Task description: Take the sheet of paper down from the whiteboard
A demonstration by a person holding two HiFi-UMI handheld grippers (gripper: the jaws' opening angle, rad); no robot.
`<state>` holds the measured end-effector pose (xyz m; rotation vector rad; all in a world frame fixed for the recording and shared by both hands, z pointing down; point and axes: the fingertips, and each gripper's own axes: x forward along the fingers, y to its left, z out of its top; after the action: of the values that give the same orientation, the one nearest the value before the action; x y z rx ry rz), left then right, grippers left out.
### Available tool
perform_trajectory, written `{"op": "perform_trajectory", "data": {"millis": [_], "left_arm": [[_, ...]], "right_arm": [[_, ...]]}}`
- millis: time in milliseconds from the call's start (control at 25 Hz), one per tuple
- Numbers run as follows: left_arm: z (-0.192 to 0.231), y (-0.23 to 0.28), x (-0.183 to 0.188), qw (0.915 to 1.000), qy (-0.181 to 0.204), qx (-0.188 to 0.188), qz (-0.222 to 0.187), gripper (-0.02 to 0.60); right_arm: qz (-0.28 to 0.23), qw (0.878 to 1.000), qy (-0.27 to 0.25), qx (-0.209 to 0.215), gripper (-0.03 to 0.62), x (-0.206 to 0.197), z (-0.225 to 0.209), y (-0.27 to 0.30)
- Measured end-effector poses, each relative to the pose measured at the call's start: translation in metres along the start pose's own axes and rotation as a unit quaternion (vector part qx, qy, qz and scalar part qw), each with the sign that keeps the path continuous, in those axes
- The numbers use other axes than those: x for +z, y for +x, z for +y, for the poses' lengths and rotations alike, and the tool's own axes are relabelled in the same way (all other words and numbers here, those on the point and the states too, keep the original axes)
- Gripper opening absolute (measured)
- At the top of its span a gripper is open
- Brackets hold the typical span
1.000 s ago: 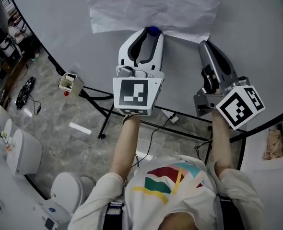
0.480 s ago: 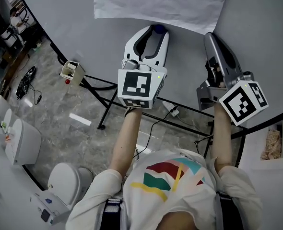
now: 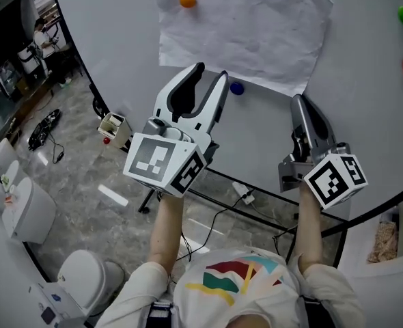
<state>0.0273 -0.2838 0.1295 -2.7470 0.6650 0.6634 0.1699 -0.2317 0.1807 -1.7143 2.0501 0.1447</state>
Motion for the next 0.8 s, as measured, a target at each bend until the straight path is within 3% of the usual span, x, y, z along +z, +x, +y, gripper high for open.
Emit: {"op": "perform_trajectory", "data": {"millis": [120,320,800], "left_arm": [[0.027,0.016,0.040,0.9989,0.043,0.016,-0.012,0.196],[0.076,0.058,0.068,0.9926,0.106,0.053,0.027,0.196],[0.097,0.077,0.064,0.9908,0.104,0.067,0.054,0.168]], "right_arm": [[0.004,1.000,-0.004,0.001,0.012,0.001,0.002,-0.001],[0.006,1.000,-0.009,0.012,0.012,0.007,0.006,0.002],[0.002,1.000,-0.029,0.011,0.012,0.012,0.010,-0.001]]}}
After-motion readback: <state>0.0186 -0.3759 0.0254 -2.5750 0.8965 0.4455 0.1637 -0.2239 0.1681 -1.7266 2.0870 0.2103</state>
